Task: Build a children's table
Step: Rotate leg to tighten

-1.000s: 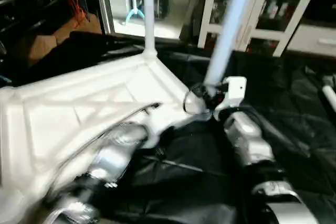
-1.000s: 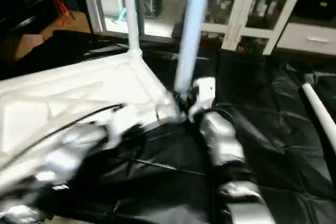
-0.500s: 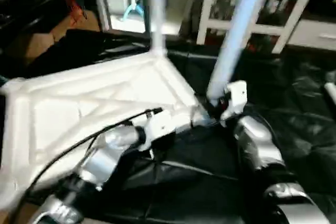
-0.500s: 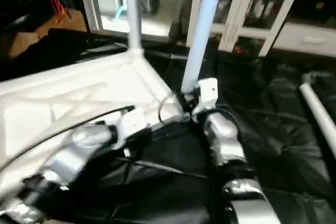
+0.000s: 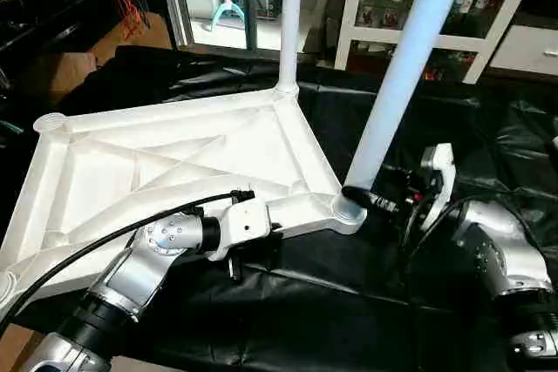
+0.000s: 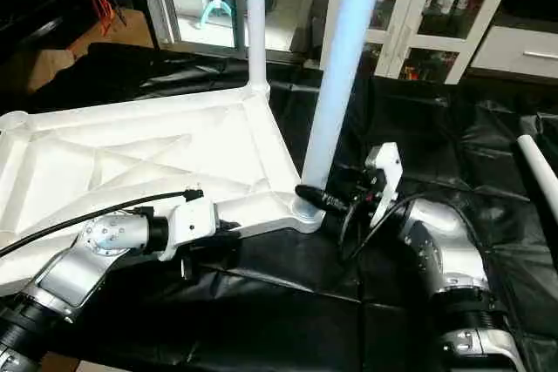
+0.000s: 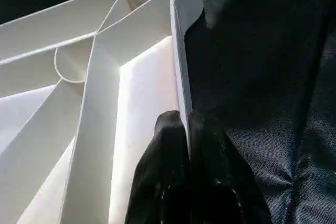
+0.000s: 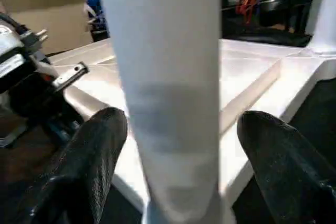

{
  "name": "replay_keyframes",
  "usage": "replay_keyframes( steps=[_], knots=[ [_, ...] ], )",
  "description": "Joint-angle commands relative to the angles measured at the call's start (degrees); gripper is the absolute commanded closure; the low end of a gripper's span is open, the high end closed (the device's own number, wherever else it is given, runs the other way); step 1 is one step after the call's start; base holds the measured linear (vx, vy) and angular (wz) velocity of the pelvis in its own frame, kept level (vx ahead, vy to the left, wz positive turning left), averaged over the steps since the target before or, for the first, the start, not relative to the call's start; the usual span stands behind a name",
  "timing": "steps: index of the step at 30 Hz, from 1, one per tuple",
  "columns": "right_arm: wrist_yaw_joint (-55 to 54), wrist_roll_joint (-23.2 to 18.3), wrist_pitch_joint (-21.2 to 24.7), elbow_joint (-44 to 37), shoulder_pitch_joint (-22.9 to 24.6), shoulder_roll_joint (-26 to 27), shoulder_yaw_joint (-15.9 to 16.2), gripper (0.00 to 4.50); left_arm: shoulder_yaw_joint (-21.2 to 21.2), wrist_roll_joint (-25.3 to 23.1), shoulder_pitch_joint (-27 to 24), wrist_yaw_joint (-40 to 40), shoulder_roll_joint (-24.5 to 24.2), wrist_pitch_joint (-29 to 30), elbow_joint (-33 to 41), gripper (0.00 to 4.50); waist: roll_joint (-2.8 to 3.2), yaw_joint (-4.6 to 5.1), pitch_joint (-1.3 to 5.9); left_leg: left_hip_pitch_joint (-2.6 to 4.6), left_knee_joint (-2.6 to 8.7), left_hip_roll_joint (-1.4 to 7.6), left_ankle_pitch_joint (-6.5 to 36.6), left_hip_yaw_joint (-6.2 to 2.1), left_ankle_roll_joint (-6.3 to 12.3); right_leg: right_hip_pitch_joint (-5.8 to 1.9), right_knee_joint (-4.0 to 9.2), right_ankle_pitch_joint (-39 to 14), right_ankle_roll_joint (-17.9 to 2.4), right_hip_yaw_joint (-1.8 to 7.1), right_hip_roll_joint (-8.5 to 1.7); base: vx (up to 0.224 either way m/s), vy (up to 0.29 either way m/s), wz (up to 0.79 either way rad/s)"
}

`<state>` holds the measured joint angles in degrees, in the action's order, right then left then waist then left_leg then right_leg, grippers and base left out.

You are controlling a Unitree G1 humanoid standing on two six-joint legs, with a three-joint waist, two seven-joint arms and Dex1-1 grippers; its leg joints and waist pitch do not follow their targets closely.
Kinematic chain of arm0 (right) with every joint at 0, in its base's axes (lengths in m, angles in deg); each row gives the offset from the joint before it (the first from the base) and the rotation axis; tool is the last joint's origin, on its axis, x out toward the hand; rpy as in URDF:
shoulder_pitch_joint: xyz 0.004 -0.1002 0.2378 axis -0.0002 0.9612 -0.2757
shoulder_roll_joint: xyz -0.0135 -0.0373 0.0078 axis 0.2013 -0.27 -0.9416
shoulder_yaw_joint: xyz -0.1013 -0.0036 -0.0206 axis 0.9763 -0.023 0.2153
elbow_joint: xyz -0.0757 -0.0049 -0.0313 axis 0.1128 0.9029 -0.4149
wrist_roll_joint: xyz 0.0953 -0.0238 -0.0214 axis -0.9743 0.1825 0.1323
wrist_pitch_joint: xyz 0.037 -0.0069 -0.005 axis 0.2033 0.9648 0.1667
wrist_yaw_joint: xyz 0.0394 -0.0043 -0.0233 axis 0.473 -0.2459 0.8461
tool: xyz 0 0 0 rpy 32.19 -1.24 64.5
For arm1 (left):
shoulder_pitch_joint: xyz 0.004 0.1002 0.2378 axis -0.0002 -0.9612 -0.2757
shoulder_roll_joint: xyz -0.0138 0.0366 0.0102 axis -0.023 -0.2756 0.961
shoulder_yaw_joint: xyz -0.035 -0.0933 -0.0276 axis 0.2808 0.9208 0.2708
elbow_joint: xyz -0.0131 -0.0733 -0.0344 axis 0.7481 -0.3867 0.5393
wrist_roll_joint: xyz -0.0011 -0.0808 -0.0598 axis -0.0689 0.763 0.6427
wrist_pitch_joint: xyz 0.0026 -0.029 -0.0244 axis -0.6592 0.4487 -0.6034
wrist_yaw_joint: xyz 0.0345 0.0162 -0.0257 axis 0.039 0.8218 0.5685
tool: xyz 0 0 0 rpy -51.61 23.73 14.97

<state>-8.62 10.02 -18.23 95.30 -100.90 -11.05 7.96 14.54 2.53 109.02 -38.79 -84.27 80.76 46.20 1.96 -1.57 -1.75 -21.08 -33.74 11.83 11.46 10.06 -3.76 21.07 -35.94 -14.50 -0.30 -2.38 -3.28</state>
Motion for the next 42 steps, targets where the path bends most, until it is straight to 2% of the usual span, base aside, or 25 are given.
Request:
replay_keyframes(
  steps=[1, 4, 5, 6, 9, 16, 19, 20, 21, 23, 25, 26, 28, 29, 30, 31, 32, 33, 35, 36, 37, 38, 39, 40, 42],
  knots=[
    [0.47, -0.59, 0.80, -0.96, -0.30, 0.55, 0.46, 1.11, -2.14, -1.43, -1.74, -2.13, -1.35, 0.59, -2.71, 4.50, -0.41, -0.11, 2.72, 0.43, 3.43, 1.68, 5.50, -0.37, 4.37, -2.19, 3.77, 7.17, -14.94, 2.21, -3.94, 0.000, 0.000, 0.00],
    [1.65, -0.90, 1.75, -0.32, -0.53, 1.14, 1.50, 1.14, -2.07, -1.04, -2.00, -2.52, -1.38, 0.52, -2.35, 4.50, -0.39, -0.22, 2.75, 0.47, 3.40, 1.74, 4.60, -0.37, 4.50, -2.15, 3.70, 7.53, -14.97, 2.22, -3.97, 0.000, 0.000, 0.00],
    [1.65, -0.84, 1.78, -0.22, -0.59, 1.27, 1.64, 1.40, -2.07, -1.00, -2.08, -2.58, -1.42, 0.54, -2.23, 4.50, -0.43, -0.21, 2.80, 0.48, 3.35, 1.71, 4.37, -0.38, 4.51, -2.18, 3.64, 7.86, -14.97, 2.19, -3.90, 0.000, 0.000, 0.00],
    [1.28, -0.16, 1.50, 0.44, -0.96, 1.77, 1.88, 1.52, -1.96, -0.99, -2.27, -2.85, -1.42, 0.40, -2.09, 4.50, -0.60, -0.23, 2.84, 0.43, 3.27, 1.66, 3.75, -0.35, 4.71, -2.19, 3.51, 9.01, -14.95, 2.17, -3.85, 0.000, 0.000, 0.00],
    [-0.78, 1.78, -0.06, 2.20, -1.90, 2.52, 1.97, 1.77, -1.93, -0.91, -2.47, -3.08, -1.45, 0.27, -1.95, 4.50, -0.49, -0.27, 2.87, 0.42, 3.20, 1.59, 3.14, -0.33, 4.78, -2.15, 3.39, 9.44, -15.08, 2.15, -3.94, 0.000, 0.000, 0.00],
    [-9.66, 5.00, -2.33, 6.97, -3.54, 3.95, -0.01, 2.32, -1.64, -1.19, -2.83, -3.05, -1.92, 0.58, -1.71, 4.50, -0.40, -0.09, 2.80, 0.45, 3.21, 1.58, 4.13, -0.29, 4.03, -2.14, 3.40, 8.20, -15.04, 2.23, -3.97, 0.000, 0.000, 0.00],
    [-13.98, 5.93, -2.62, 8.13, -3.66, 5.00, -0.60, 2.41, -1.45, -1.59, -2.72, -2.46, -1.77, 1.45, -1.84, 4.50, -0.43, 0.14, 2.74, 0.43, 3.31, 1.52, 4.80, -0.33, 3.54, -2.18, 3.47, 7.12, -14.89, 2.25, -4.01, 0.000, 0.000, 0.00],
    [-18.68, 6.77, -2.82, 9.39, -3.88, 6.30, -1.34, 2.41, -1.42, -2.80, -2.11, -0.84, -1.21, 3.20, -2.32, 4.50, -0.46, 0.20, 2.72, 0.45, 3.30, 1.50, 5.07, -0.31, 3.41, -2.15, 3.52, 6.64, -14.81, 2.26, -3.96, 0.000, 0.000, 0.00],
    [-26.63, 8.79, -3.89, 11.94, -4.48, 8.18, -2.23, 2.44, -1.39, -4.10, -0.98, 1.64, 0.34, 6.67, -3.11, 4.50, -0.23, 0.61, 2.41, 0.62, 3.62, 1.59, 6.20, -0.27, 2.00, -1.72, 3.79, 3.43, -14.67, 2.30, -4.00, 0.000, 0.000, 0.00],
    [-34.06, 10.57, -4.72, 14.47, -5.10, 9.77, -2.96, 2.46, -1.27, -4.95, 0.14, 4.22, 2.30, 10.22, -3.81, 4.50, -0.24, 0.95, 2.30, 0.87, 3.72, 1.50, 8.03, -0.29, 0.15, -1.68, 4.14, -1.51, -14.59, 2.42, -4.13, 0.000, 0.000, 0.00],
    [-42.61, 11.84, -5.34, 17.34, -5.91, 11.51, -3.83, 2.52, -0.76, -5.83, 1.72, 8.47, 5.50, 14.56, -4.92, 4.50, -0.14, 1.01, 2.22, 0.76, 3.77, 1.42, 9.79, -0.37, -0.44, -1.78, 4.47, -4.04, -14.10, 2.53, -4.15, 0.000, 0.000, 0.00],
    [-42.61, 11.84, -5.34, 17.34, -5.91, 11.51, -3.83, 2.54, -0.76, -5.83, 1.72, 8.47, 5.50, 14.56, -4.92, 4.50, -0.07, 1.12, 2.14, 0.77, 3.86, 1.48, 9.90, -0.32, -0.75, -1.61, 4.44, -4.08, -13.87, 2.57, -4.04, 0.000, 0.000, 0.00],
    [-59.94, 10.88, -7.55, 23.04, -7.56, 17.66, -7.72, 2.56, 0.70, -7.08, 6.02, 19.93, 15.05, 23.22, -8.34, 4.50, -0.05, 1.35, 1.92, 1.30, 4.10, 1.54, 12.38, -0.23, -2.08, -1.11, 4.85, -6.53, -13.67, 2.71, -4.06, 0.000, 0.000, 0.00],
    [-62.28, 10.43, -8.08, 23.89, -7.79, 19.07, -8.32, 2.57, 0.55, -7.20, 6.82, 21.27, 16.86, 24.26, -8.89, 4.50, -0.03, 1.20, 1.97, 1.64, 4.19, 1.50, 13.69, -0.37, -3.01, -0.99, 5.21, -9.00, -13.27, 2.71, -4.18, 0.000, 0.000, 0.00],
    [-64.01, 10.59, -9.44, 24.83, -8.14, 21.27, -8.13, 2.57, -0.26, -7.12, 7.71, 21.62, 19.18, 24.76, -9.36, 4.50, -0.18, 1.02, 1.99, 1.74, 4.15, 1.44, 14.51, -0.40, -3.02, -0.92, 5.28, -9.76, -12.90, 2.64, -4.08, 0.000, 0.000, 0.00],
    [-64.06, 10.65, -9.54, 24.88, -8.17, 21.43, -8.06, 2.57, -0.34, -7.12, 7.77, 21.60, 19.34, 24.74, -9.40, 4.50, -0.23, 1.05, 2.14, 1.29, 4.25, 1.38, 14.72, -0.56, -2.84, -1.18, 5.25, -9.29, -12.02, 2.69, -4.16, 0.000, 0.000, 0.00],
    [-63.10, 11.54, -10.87, 25.59, -8.88, 23.89, -6.45, 2.57, -1.94, -7.08, 8.57, 20.57, 21.46, 23.29, -9.93, 4.50, -0.45, 0.90, 2.22, 1.31, 4.21, 1.39, 14.57, -0.48, -2.42, -1.12, 5.30, -7.31, -11.38, 2.67, -4.00, 0.000, 0.000, 0.00],
    [-60.89, 11.98, -11.46, 25.73, -9.49, 24.59, -5.33, 2.57, -2.63, -7.25, 8.57, 19.63, 21.77, 22.64, -9.67, 4.50, -0.48, 0.75, 2.30, 1.03, 4.28, 1.28, 14.55, -0.60, -1.89, -1.38, 5.31, -6.39, -11.00, 2.58, -4.06, 0.000, 0.000, 0.00],
    [-47.34, 14.29, -13.03, 23.27, -10.49, 22.83, 0.36, 2.57, -4.51, -7.51, 6.74, 14.48, 18.08, 17.61, -7.72, 4.50, -0.73, 0.78, 2.42, 0.64, 4.28, 1.15, 14.20, -0.71, -0.86, -1.78, 5.31, -5.32, -10.52, 2.54, -3.98, 0.000, 0.000, 0.00],
    [-47.34, 14.29, -13.03, 23.27, -10.49, 22.83, 0.36, 2.57, -4.51, -7.51, 6.74, 14.48, 18.08, 17.61, -7.72, 4.50, -0.68, 0.75, 2.52, 0.62, 4.27, 1.24, 13.84, -0.79, -0.50, -1.87, 5.19, -4.60, -10.54, 2.52, -4.07, 0.000, 0.000, 0.00],
    [-43.05, 14.32, -13.60, 22.09, -10.34, 21.60, 1.47, 2.57, -4.58, -7.85, 6.00, 13.64, 16.31, 17.36, -7.29, 4.50, -0.83, 1.02, 2.57, 0.25, 4.20, 1.24, 11.80, -0.77, 0.09, -2.18, 4.88, -2.03, -10.88, 2.47, -4.01, 0.000, 0.000, 0.00],
    [-40.23, 14.16, -14.31, 21.58, -10.31, 20.80, 1.80, 2.57, -4.60, -8.22, 5.54, 13.26, 15.03, 16.71, -7.14, 4.50, -0.74, 1.02, 2.62, 0.19, 4.17, 1.31, 11.21, -0.82, 0.47, -2.23, 4.80, -1.05, -11.20, 2.35, -4.01, 0.000, 0.000, 0.00],
    [-35.42, 13.59, -15.16, 20.61, -10.22, 18.77, 2.11, 2.02, -5.02, -7.56, 4.38, 10.10, 12.23, 12.75, -6.42, 4.50, -0.73, 1.19, 2.97, -0.15, 3.75, 1.19, 8.27, -0.83, 1.99, -2.60, 4.44, 2.78, -12.02, 2.34, -4.05, 0.000, 0.000, 0.00],
    [-30.25, 13.11, -15.21, 19.64, -10.19, 15.36, 2.27, 1.88, -5.19, -6.39, 2.52, 5.73, 8.32, 9.22, -4.95, 4.50, -0.87, 1.29, 3.22, -0.35, 3.42, 1.21, 6.34, -0.84, 3.17, -2.81, 4.01, 6.57, -12.60, 2.30, -3.96, 0.000, 0.000, 0.00],
    [-27.03, 12.65, -15.08, 19.19, -10.16, 13.54, 1.93, 1.87, -5.04, -5.95, 1.67, 4.15, 6.44, 7.95, -4.40, 4.50, -0.66, 1.29, 3.16, -0.27, 3.34, 1.28, 5.18, -0.78, 4.17, -2.53, 3.84, 9.23, -13.33, 2.24, -3.83, 0.000, 0.000, 0.00]
  ],
)
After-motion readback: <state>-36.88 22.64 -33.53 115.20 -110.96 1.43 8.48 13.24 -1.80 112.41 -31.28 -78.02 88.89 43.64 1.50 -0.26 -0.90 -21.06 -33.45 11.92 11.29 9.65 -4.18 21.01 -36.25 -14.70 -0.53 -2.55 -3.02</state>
